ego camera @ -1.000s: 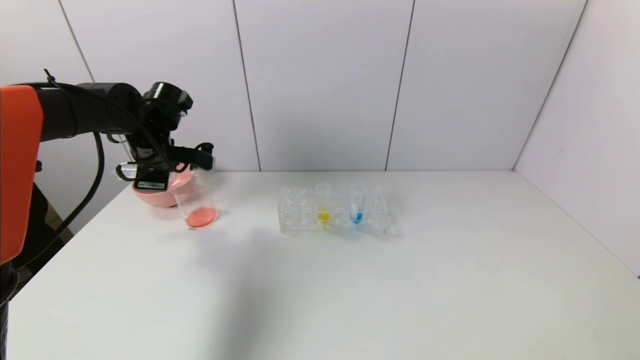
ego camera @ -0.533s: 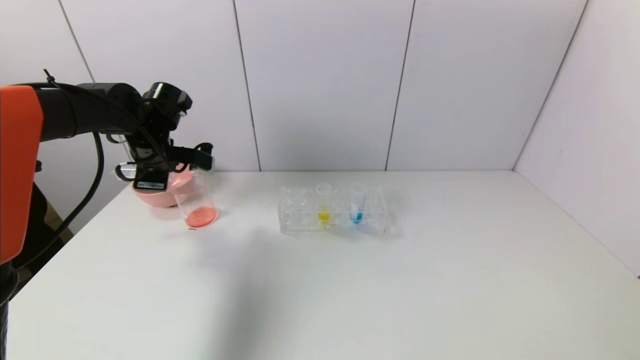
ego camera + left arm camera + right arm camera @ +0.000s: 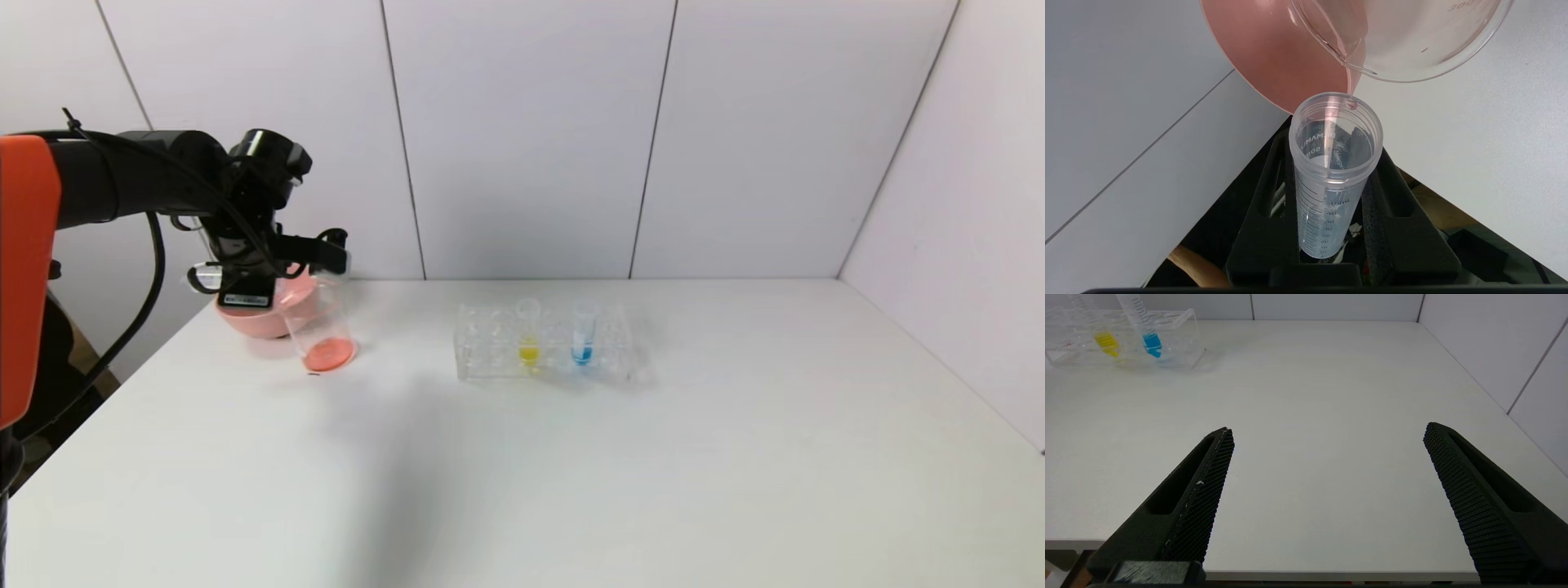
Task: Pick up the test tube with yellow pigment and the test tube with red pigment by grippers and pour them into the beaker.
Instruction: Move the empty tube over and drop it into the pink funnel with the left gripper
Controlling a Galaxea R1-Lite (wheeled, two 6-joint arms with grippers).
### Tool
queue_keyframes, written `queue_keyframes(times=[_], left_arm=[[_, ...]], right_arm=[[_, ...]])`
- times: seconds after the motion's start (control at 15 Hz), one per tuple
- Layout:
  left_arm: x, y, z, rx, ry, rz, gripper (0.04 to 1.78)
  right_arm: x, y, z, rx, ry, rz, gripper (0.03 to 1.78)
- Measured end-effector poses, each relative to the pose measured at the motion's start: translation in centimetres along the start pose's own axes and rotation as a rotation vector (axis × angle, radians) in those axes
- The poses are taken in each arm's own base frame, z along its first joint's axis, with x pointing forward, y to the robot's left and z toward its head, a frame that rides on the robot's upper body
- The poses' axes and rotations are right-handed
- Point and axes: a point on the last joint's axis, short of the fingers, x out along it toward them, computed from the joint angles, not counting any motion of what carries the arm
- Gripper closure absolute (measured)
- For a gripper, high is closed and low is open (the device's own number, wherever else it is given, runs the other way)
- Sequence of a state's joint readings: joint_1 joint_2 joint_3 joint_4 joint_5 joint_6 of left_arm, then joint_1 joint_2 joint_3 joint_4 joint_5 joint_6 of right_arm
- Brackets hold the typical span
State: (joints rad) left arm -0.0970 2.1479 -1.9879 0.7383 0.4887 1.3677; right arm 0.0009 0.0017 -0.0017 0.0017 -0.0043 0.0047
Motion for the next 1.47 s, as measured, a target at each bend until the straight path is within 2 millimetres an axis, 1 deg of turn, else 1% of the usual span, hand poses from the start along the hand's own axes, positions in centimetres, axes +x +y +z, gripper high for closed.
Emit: queue_keyframes(times=[0.2,0.33,0.6,0.87,1.0,1.2,1.47], left_arm=[[-0.5,0.2,-0.2,-0.019,-0.020,0.008,1.37],[-0.8,0.2,-0.3,-0.080,-0.064,0.005,1.37],[-1.5,0.4,-0.3,-0.244,-0.111,0.001,1.37],[-3.2,0.7,-0.9,-0.412,-0.225,-0.015,1.37],[-3.8,0.9,-1.3,-0.513,-0.248,-0.019,1.37],[-4.2,1.1,-2.0,-0.656,-0.260,-0.026,1.37],[-4.2,2.1,-2.6,-0.880,-0.398,-0.041,1.37]], right_arm=[[0.0,0.0,0.0,0.000,0.000,0.000,0.11],[0.0,0.0,0.0,0.000,0.000,0.000,0.11],[0.0,0.0,0.0,0.000,0.000,0.000,0.11],[0.0,0.0,0.0,0.000,0.000,0.000,0.11],[0.0,0.0,0.0,0.000,0.000,0.000,0.11],[0.0,0.0,0.0,0.000,0.000,0.000,0.11],[0.0,0.0,0.0,0.000,0.000,0.000,0.11]])
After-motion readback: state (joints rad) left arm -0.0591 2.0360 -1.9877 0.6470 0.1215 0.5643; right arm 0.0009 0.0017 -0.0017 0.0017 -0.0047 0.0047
